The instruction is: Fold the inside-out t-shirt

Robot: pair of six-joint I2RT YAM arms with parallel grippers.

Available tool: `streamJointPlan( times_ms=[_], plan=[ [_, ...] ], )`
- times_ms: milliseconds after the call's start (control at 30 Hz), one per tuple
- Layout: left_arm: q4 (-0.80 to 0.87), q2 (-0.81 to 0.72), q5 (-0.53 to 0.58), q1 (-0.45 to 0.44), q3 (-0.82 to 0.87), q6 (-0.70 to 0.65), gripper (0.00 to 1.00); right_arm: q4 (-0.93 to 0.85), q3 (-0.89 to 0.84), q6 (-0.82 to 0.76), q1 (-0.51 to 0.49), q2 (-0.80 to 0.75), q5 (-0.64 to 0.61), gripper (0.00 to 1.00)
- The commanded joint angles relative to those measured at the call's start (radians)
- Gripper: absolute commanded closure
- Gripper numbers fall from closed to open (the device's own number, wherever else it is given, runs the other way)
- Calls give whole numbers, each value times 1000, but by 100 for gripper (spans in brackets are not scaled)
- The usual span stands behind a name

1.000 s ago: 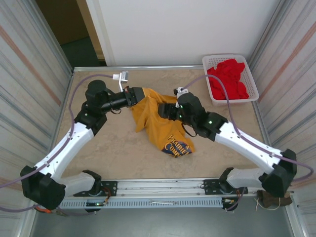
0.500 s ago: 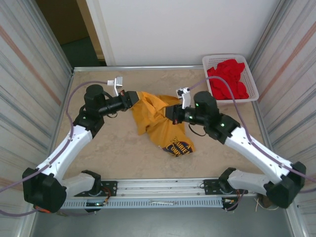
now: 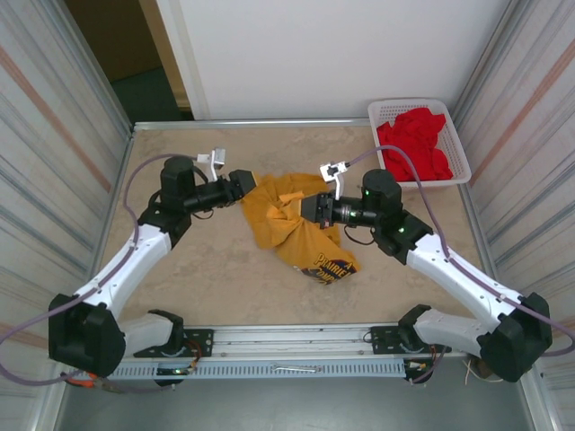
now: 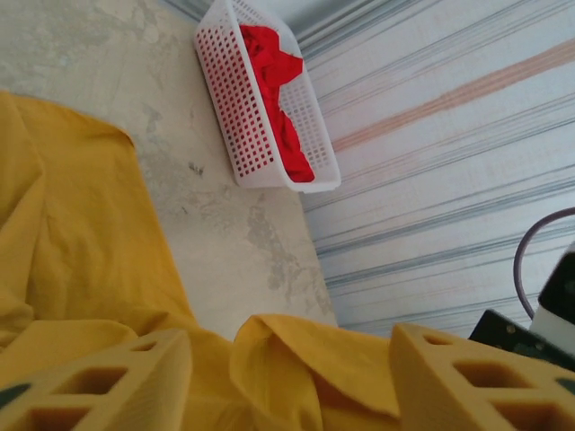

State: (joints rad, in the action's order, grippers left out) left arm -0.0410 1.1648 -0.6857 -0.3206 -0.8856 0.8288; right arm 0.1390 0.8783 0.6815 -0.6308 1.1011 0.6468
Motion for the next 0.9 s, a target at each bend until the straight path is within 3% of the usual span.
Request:
streamJointPlan(
  times_ms=[0,100,300,600,800,867],
  plan=[
    [43,-106,26,1,28,-37,35,88,-8,42,22,-6,24,100],
    [21,-159,51,-41,62,2,33,88,-16,48,32,-4,13,100],
    [69,-151,157,-189,49,-42,29,96,-22,63,35,13,9,100],
    [48,-41,203,-201,21,-68,26,97,-27,71,33,16,-1,100],
    [-26,9,170,-203,29,-53,51,92,-29,70,34,16,-18,100],
    [-45,11,159,-203,36,-50,73,93,-33,67,36,18,-29,100]
  ],
)
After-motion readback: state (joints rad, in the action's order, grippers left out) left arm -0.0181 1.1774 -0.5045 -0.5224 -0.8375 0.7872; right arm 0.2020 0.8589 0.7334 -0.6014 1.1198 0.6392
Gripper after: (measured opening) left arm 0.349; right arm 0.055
